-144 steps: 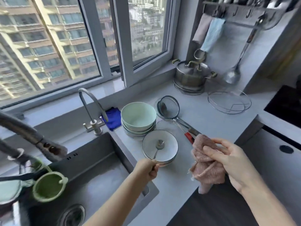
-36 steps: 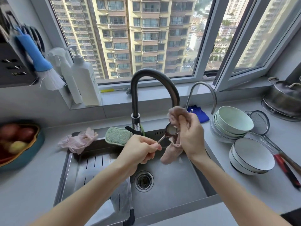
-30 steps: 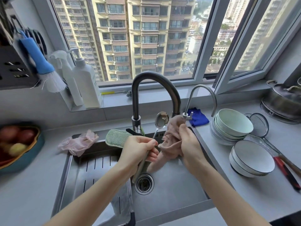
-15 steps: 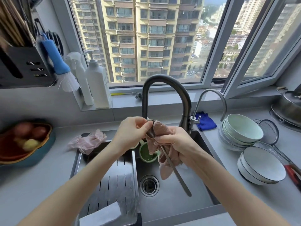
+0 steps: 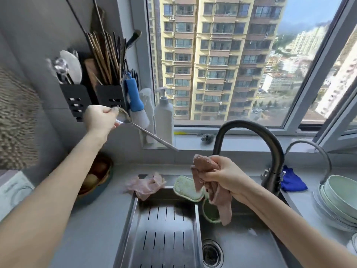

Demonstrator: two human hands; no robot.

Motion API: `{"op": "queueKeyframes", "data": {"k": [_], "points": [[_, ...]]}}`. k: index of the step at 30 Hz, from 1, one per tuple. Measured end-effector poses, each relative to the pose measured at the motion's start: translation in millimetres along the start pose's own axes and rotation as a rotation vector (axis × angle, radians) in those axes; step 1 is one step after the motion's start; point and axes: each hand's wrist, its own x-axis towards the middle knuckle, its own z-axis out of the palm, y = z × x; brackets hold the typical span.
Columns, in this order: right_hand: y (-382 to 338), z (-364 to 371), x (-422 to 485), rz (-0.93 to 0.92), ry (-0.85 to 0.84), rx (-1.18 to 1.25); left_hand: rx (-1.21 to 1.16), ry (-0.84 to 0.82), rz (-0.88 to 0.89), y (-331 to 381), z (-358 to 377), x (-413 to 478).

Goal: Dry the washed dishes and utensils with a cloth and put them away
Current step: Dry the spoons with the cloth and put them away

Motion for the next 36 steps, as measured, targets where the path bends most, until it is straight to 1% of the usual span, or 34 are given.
{"op": "queueKeyframes", "data": {"k": [2, 4, 7, 8, 11, 15, 18, 22, 26, 29, 32, 36], "points": [[-17.8, 17.7, 19.0, -0.091, -0.004, -0.041, 0.034, -0.009, 0.091, 3.2, -20.7, 13.2], [-39.7, 37.9, 40.0, -0.197, -0.024, -0.123, 0.067, 0.015, 0.171, 10.4, -40.7, 21.2], [-72.8, 59.0, 69.9, -0.313, -0.025, -0.291, 0.129, 0.149, 0.275, 21.6, -78.8, 39.7], [-84.2, 63.9, 76.9, -0.333, -0.033, -0.31, 0.134, 0.193, 0.297, 24.2, -92.8, 48.0], [-113.1, 77.6, 95.7, -0.37, -0.09, -0.218, 0.111, 0.252, 0.333, 31.2, -131.5, 74.8], [-139.7, 93.6, 116.4, -0.397, -0.081, -0.102, 0.134, 0.357, 0.399, 47.9, -172.2, 107.6], [-150.3, 105.0, 127.6, -0.394, -0.066, -0.105, 0.204, 0.477, 0.502, 64.4, -187.5, 129.0], [-150.1, 120.1, 139.5, -0.395, -0.067, -0.123, 0.296, 0.573, 0.658, 83.9, -185.8, 148.5], [-139.1, 131.5, 149.3, -0.381, -0.032, -0.163, 0.363, 0.572, 0.796, 91.6, -173.5, 162.1], [-130.5, 136.4, 154.5, -0.371, -0.04, -0.204, 0.453, 0.509, 0.841, 87.3, -162.0, 172.3], [-123.1, 139.1, 157.1, -0.347, -0.057, -0.218, 0.504, 0.416, 0.818, 79.5, -150.5, 178.4], [-119.4, 140.7, 158.8, -0.337, -0.058, -0.209, 0.533, 0.368, 0.731, 82.3, -148.9, 183.9]]}}
